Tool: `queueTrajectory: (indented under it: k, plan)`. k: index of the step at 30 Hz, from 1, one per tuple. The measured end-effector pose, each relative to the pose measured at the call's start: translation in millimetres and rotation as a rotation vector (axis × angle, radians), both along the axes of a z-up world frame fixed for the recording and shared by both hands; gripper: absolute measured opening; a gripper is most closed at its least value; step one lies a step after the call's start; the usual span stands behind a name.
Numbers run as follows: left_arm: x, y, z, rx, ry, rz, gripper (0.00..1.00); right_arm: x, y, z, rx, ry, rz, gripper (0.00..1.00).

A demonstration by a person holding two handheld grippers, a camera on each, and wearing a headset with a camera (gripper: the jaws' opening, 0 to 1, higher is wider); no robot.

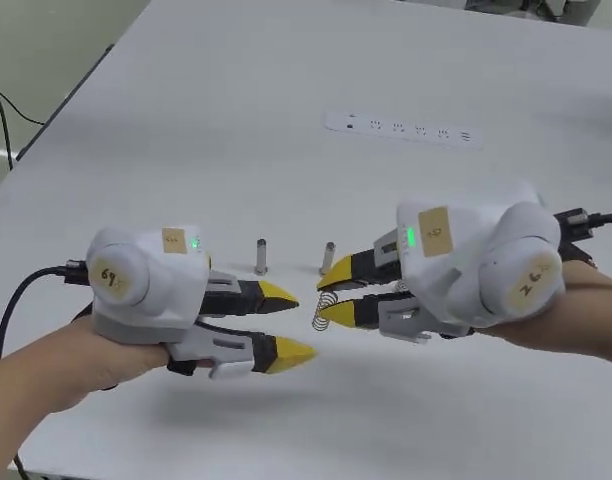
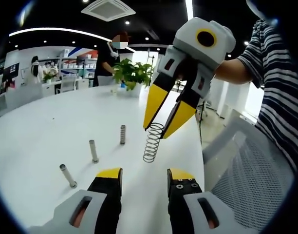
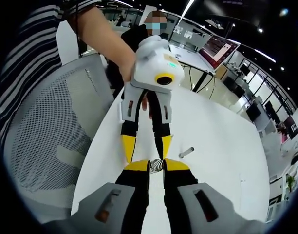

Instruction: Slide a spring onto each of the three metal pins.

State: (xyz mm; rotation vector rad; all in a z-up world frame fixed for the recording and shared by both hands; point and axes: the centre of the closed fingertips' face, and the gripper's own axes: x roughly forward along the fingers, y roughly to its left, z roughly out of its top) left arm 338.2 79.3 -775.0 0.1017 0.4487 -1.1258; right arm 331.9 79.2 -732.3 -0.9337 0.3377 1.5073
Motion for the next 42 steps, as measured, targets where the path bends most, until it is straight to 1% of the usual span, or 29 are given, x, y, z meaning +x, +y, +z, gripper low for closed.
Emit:
queueTrajectory:
  k: [3, 5, 7, 10, 13, 17, 19, 20, 21, 22, 24, 25, 27, 29, 32, 34, 35, 39, 42]
  plan:
    - [1.9, 5.5, 0.6, -0.001, 0.000, 0.028, 0.37, 2.1, -0.8, -1.1, 0.000, -0.005, -0.009, 0.07]
    - [3.6, 10.6, -0.3, 0.002, 0.008, 0.056, 0.42, 2.9, -1.3, -1.8, 0.003, -0.002, -0.017, 0.07]
    - [4.7, 15.9, -0.6, 0.009, -0.002, 0.076, 0.48, 3.6, -2.0, -3.2, 0.003, -0.002, -0.022, 0.07]
    - [6.9, 25.1, -1.2, 0.009, 0.002, 0.111, 0.56, 4.3, -3.8, -6.7, -0.006, 0.001, -0.027, 0.07]
    - [7.2, 32.6, -1.7, 0.009, 0.008, 0.135, 0.60, 4.8, -4.5, -8.1, -0.007, 0.003, -0.031, 0.07]
    - [8.0, 40.3, -2.1, 0.009, 0.007, 0.165, 0.66, 6.9, -5.2, -10.3, -0.014, 0.000, -0.034, 0.07]
    - [8.9, 44.0, -2.8, 0.004, 0.013, 0.183, 0.69, 8.3, -5.5, -11.1, -0.017, 0.001, -0.035, 0.07]
    - [9.0, 45.1, -3.7, 0.004, 0.017, 0.188, 0.73, 8.9, -5.5, -11.2, -0.017, -0.001, -0.035, 0.07]
    - [8.0, 46.2, -5.1, 0.007, 0.025, 0.190, 0.76, 10.0, -5.7, -11.4, -0.017, -0.004, -0.036, 0.07]
    - [7.7, 47.1, -6.1, 0.010, 0.027, 0.191, 0.78, 10.7, -6.1, -11.8, -0.020, -0.004, -0.036, 0.07]
    - [6.4, 51.5, -7.6, 0.017, 0.027, 0.196, 0.80, 13.1, -6.6, -12.6, -0.022, -0.008, -0.037, 0.07]
    - [6.3, 53.3, -8.1, 0.016, 0.031, 0.201, 0.81, 14.1, -6.8, -13.0, -0.024, -0.008, -0.038, 0.07]
    - [6.4, 58.6, -9.9, 0.012, 0.042, 0.222, 0.86, 17.1, -7.2, -14.0, -0.027, -0.014, -0.039, 0.07]
    - [6.4, 63.3, -10.0, 0.011, 0.036, 0.238, 0.89, 19.9, -7.2, -14.3, -0.027, -0.016, -0.043, 0.07]
    - [6.1, 69.0, -11.5, 0.007, 0.050, 0.254, 0.94, 22.2, -6.9, -14.8, -0.028, -0.017, -0.044, 0.07]
    - [6.1, 72.5, -12.5, 0.012, 0.048, 0.262, 0.96, 23.8, -6.9, -15.5, -0.031, -0.019, -0.045, 0.07]
    - [6.5, 75.1, -12.4, 0.012, 0.044, 0.268, 0.97, 25.1, -6.6, -15.6, -0.030, -0.020, -0.046, 0.07]
    - [7.6, 82.1, -12.3, 0.006, 0.049, 0.288, 0.98, 29.6, -6.6, -16.6, -0.027, -0.014, -0.055, 0.08]
    - [8.9, 85.1, -10.7, -0.002, 0.043, 0.298, 0.98, 34.3, -8.3, -18.3, -0.033, -0.017, -0.064, 0.08]
